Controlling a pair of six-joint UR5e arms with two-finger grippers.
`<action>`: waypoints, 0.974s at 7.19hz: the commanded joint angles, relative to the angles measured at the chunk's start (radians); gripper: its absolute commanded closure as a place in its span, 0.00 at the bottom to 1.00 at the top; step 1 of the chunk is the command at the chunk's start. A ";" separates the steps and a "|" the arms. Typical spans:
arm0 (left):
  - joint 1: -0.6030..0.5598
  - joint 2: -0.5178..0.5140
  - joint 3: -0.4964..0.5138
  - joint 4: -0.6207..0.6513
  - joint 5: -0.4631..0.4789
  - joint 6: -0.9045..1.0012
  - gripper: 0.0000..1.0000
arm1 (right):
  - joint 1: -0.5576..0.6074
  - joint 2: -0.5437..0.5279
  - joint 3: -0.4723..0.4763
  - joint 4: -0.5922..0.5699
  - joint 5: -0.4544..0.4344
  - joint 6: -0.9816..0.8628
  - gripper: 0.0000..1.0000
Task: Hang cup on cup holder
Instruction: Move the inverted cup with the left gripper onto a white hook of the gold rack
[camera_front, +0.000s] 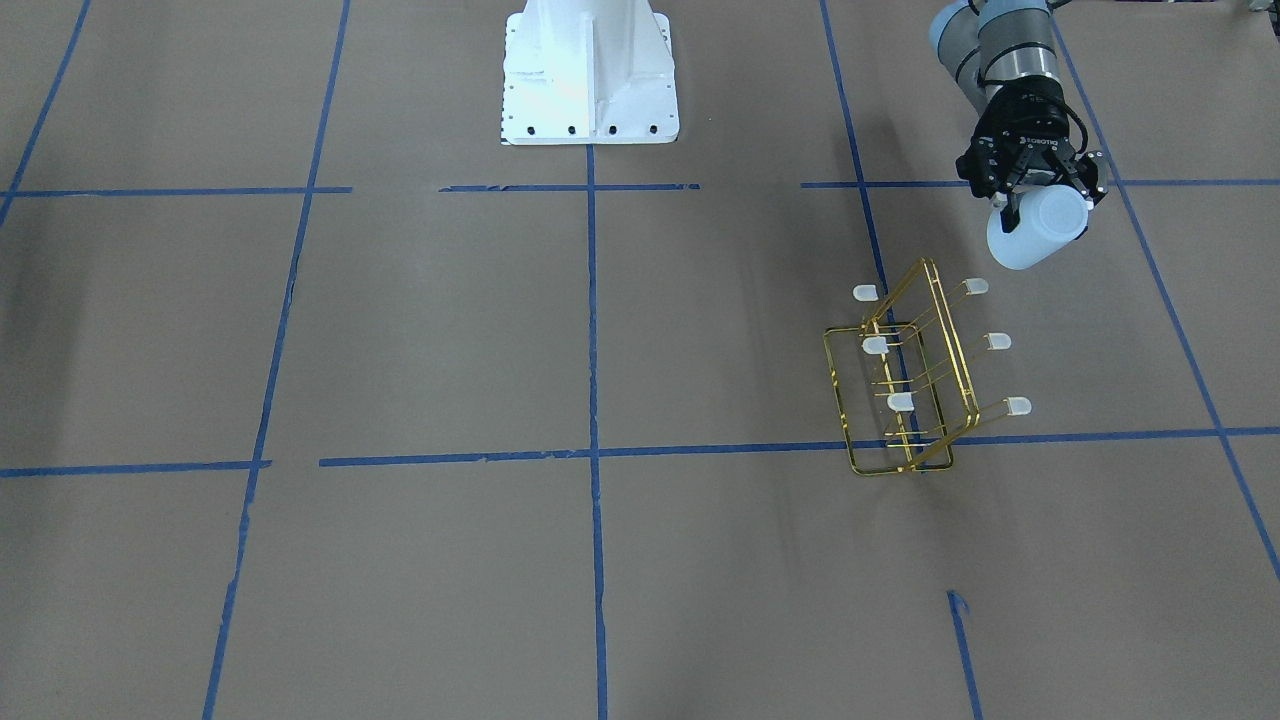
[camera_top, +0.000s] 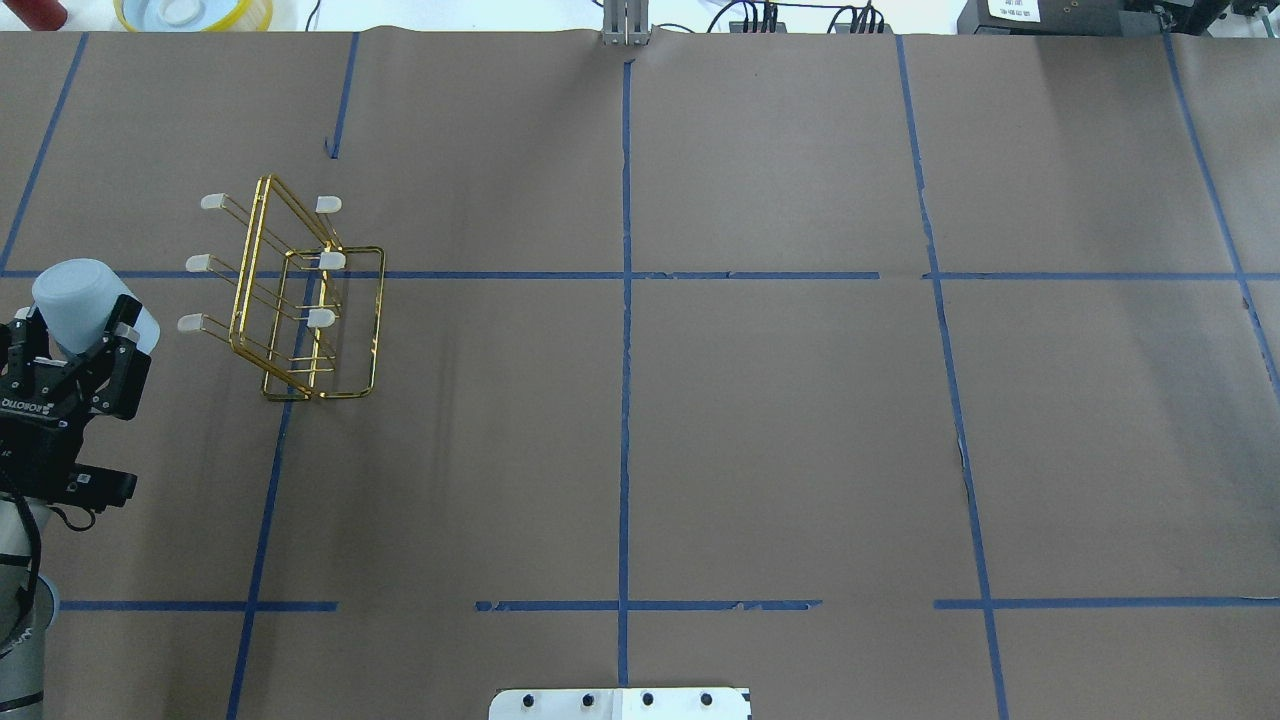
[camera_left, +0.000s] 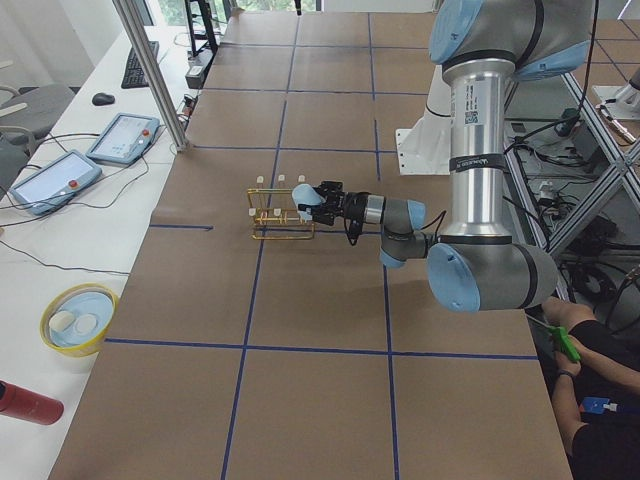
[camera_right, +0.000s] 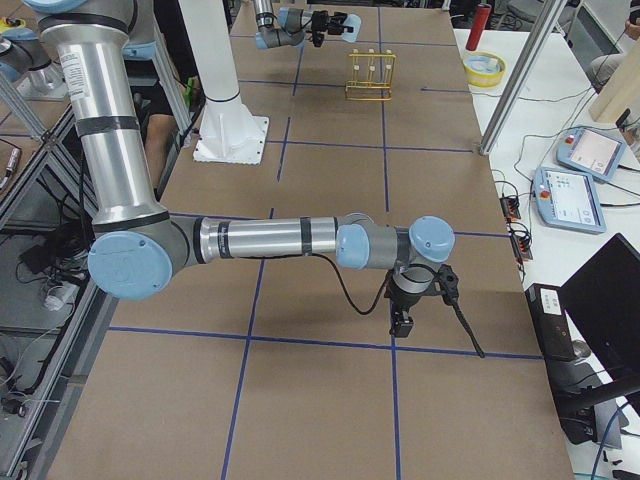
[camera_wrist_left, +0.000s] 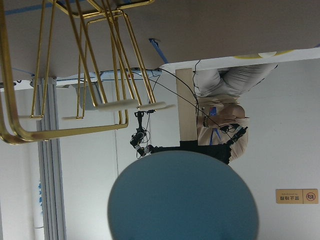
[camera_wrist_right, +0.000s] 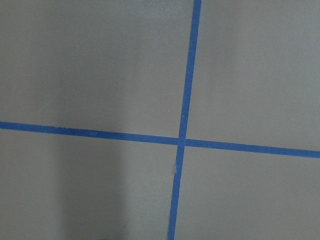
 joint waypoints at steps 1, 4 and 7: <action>0.005 -0.019 0.002 0.012 0.008 0.000 1.00 | 0.000 0.000 0.000 0.000 0.000 0.000 0.00; 0.002 -0.055 0.007 0.064 0.000 0.001 1.00 | 0.000 0.000 0.000 0.000 0.000 0.000 0.00; -0.018 -0.058 0.020 0.067 0.009 -0.003 1.00 | 0.000 0.000 0.000 0.000 0.000 0.000 0.00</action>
